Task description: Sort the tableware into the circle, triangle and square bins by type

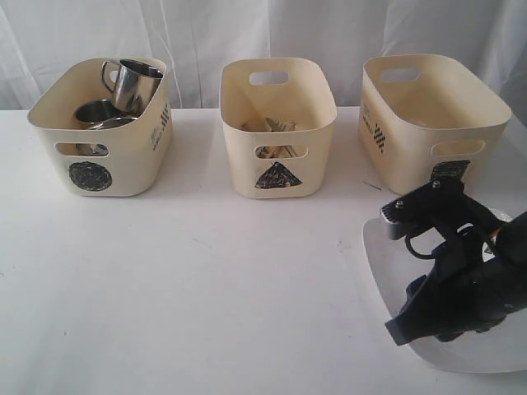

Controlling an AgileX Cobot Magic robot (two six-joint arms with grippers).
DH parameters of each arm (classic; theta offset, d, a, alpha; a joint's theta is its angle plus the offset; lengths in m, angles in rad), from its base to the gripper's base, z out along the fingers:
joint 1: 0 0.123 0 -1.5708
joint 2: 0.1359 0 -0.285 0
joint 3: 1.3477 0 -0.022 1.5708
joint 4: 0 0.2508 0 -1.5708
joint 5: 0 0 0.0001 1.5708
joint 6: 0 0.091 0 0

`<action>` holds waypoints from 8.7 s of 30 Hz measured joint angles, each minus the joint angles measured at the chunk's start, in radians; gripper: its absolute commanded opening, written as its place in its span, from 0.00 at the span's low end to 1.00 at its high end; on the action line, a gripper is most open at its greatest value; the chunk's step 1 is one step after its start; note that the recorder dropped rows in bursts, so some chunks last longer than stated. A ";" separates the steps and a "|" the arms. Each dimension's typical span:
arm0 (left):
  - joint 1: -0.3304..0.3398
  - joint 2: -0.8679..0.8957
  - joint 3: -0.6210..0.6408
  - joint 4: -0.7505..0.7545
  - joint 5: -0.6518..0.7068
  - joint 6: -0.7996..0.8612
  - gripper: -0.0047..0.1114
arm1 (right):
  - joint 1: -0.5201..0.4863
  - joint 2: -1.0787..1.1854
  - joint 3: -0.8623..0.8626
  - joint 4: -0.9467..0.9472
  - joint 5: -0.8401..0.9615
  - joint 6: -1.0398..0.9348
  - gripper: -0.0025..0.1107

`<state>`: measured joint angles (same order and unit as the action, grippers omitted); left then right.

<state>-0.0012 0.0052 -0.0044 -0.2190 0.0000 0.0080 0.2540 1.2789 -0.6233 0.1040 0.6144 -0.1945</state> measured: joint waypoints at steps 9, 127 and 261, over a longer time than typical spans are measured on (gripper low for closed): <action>0.000 0.000 0.000 0.000 0.000 0.000 0.36 | 0.000 -0.197 0.059 -0.186 -0.068 0.296 0.36; 0.000 0.000 0.000 0.000 0.000 0.000 0.36 | -0.039 -0.325 -0.044 -0.810 0.423 0.761 0.46; 0.000 0.000 0.000 0.000 0.000 0.000 0.36 | -0.900 0.089 0.143 0.145 -0.167 0.120 0.42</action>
<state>-0.0012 0.0052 -0.0044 -0.2190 0.0000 0.0080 -0.6460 1.3679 -0.4800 0.2492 0.4473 -0.0745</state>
